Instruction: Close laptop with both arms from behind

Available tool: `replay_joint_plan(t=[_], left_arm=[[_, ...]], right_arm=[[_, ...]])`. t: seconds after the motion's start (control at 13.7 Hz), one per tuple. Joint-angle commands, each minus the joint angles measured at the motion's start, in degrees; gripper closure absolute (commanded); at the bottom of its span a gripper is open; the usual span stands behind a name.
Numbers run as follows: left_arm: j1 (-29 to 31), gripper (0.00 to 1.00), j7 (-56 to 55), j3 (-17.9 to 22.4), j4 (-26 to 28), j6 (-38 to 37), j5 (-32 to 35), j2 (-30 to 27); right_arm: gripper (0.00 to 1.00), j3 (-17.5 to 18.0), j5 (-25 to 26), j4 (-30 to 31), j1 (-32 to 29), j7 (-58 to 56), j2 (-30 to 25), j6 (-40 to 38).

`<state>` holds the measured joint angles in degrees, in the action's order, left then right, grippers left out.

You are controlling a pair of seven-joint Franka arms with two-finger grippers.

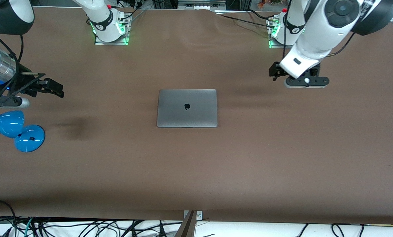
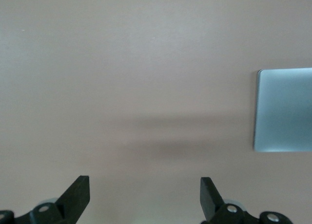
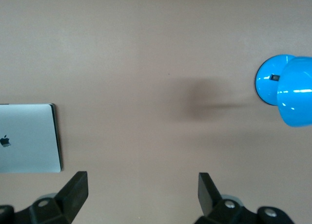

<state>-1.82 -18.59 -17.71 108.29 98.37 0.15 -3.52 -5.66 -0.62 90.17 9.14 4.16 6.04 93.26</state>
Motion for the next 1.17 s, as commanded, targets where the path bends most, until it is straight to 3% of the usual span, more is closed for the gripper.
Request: replay_joint_plan(t=[0.0, 0.51, 0.8, 1.09], left_arm=[[4.0, 0.0, 6.79, -0.31, 1.66, -1.86, -1.38, -3.51], [10.95, 0.0, 18.22, 0.57, 0.26, -6.61, -2.35, -6.06], [2.64, 0.0, 19.03, 9.95, -1.41, -8.9, -2.35, -5.8], [-0.73, 0.0, 17.71, 11.56, -6.5, -9.77, -1.39, -3.87]], right_arm=[[0.0, 0.12, 0.88, -0.09, -0.44, -0.73, -2.26, -4.21], [0.0, 0.12, 0.88, 0.09, -2.02, -0.64, -2.09, -3.78], [0.0, 0.12, 0.88, 0.09, -2.11, -0.64, -2.0, -4.31], [0.0, 0.21, 0.8, 0.26, -2.11, -0.56, -1.91, -4.49]])
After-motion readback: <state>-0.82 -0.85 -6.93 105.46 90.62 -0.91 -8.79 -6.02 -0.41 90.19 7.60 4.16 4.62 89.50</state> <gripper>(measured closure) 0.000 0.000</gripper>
